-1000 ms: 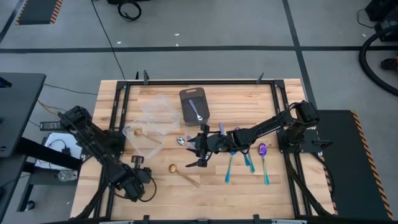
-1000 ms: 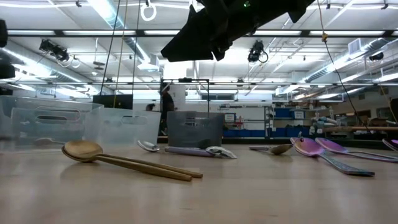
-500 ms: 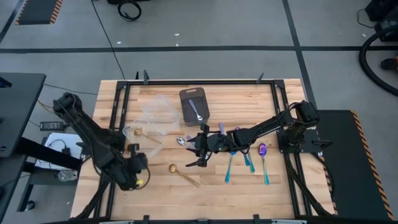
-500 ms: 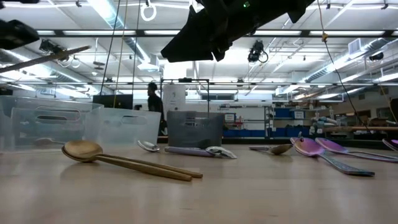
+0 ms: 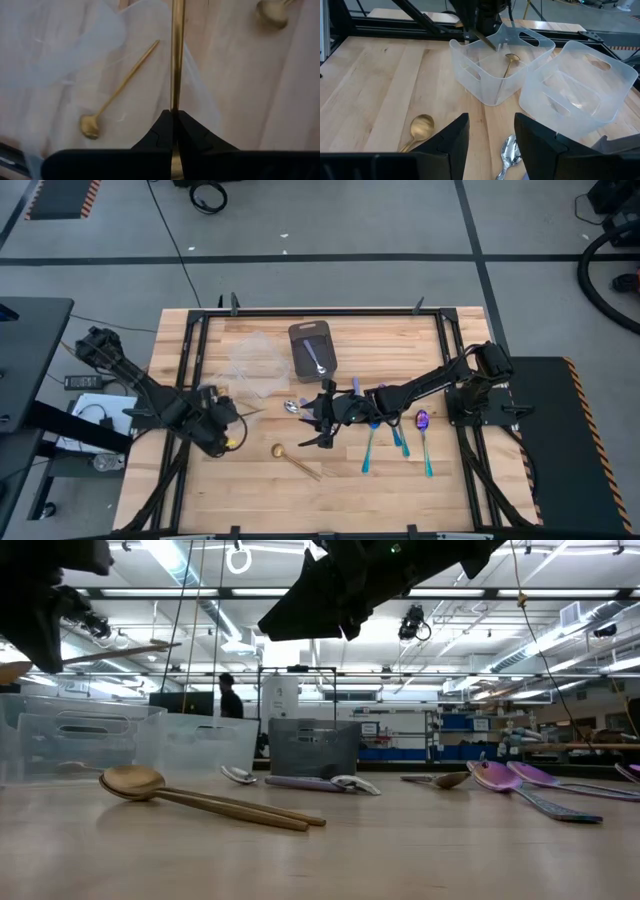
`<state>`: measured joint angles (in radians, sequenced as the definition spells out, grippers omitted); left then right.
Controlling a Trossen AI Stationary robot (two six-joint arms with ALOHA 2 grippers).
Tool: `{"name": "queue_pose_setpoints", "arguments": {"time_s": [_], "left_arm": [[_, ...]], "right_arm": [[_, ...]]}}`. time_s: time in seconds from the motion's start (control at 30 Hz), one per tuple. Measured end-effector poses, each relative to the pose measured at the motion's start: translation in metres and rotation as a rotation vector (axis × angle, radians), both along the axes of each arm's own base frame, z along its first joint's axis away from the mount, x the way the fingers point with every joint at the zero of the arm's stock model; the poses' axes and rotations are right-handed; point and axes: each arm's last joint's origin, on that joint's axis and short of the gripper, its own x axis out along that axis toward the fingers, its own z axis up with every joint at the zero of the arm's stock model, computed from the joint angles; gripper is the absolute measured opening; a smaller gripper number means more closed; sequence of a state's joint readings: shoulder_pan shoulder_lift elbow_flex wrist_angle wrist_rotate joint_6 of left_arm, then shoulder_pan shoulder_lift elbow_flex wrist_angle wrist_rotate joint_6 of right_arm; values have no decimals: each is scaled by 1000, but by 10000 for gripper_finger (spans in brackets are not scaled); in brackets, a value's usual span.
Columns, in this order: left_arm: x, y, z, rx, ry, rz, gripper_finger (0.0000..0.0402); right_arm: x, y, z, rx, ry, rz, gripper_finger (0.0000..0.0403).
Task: Sort silverware by color (type)
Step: Put the gold spoon into the bottom transparent bin
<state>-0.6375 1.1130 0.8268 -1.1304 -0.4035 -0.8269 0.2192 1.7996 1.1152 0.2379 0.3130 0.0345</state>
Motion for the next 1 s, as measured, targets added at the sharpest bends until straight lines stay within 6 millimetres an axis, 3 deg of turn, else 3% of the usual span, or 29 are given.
{"name": "queue_pose_setpoints", "arguments": {"time_s": [0.47,0.87,1.0], "left_arm": [[15,49,-6,88,300,-206,14],[12,57,-7,165,466,-514,14],[8,61,7,163,527,-510,14]], "right_arm": [[-1,-1,-1,-5,16,-5,167],[-1,-1,-3,-10,31,-6,167],[-1,-2,-3,-10,30,-9,167]]}}
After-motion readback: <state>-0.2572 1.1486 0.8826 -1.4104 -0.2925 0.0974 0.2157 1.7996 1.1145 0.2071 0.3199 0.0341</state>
